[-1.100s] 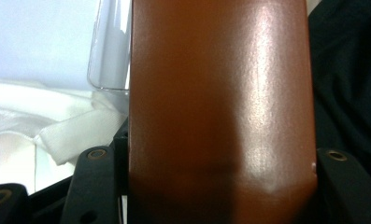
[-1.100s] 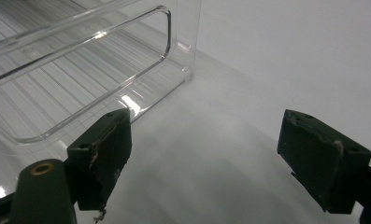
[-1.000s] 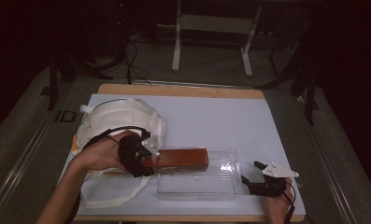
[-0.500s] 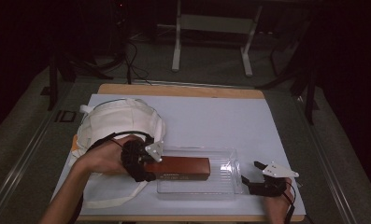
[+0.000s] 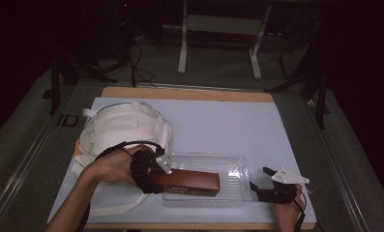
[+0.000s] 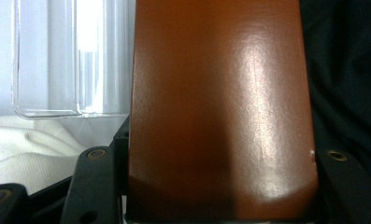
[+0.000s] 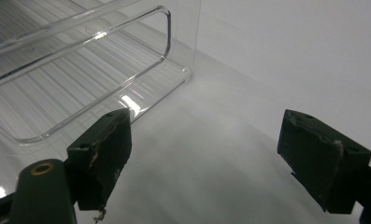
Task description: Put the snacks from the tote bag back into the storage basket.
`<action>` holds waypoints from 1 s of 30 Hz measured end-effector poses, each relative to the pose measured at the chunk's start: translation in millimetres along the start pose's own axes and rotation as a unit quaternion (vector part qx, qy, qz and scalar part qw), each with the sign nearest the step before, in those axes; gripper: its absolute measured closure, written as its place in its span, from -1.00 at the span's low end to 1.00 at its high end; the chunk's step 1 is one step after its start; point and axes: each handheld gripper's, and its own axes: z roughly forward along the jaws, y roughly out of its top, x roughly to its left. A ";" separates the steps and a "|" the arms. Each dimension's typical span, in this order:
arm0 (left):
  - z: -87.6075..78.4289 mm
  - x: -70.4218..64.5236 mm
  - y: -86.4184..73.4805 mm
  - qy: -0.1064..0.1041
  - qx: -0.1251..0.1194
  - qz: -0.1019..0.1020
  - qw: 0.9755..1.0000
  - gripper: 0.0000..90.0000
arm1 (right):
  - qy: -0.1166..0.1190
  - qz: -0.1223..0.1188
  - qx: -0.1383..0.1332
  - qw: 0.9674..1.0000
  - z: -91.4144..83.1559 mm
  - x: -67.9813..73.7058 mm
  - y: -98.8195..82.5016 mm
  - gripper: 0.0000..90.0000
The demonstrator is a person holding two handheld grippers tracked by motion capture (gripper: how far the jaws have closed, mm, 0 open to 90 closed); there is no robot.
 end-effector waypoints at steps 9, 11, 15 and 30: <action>-0.8 -3.1 10.0 0.000 0.008 0.012 1.000 -0.04 | -0.001 0.000 0.002 1.000 0.6 0.2 0.2 -0.61; 1.3 -2.3 10.5 0.000 0.008 0.011 1.000 -0.04 | 0.000 0.001 0.002 1.000 0.6 0.0 0.2 -0.61; 7.8 -0.8 12.2 -0.004 0.015 0.009 1.000 -0.04 | -0.001 0.000 0.003 1.000 0.7 0.1 0.2 -0.61; 21.4 1.9 16.3 -0.017 0.019 0.001 1.000 -0.04 | -0.001 -0.004 0.006 1.000 1.0 1.1 0.4 -0.61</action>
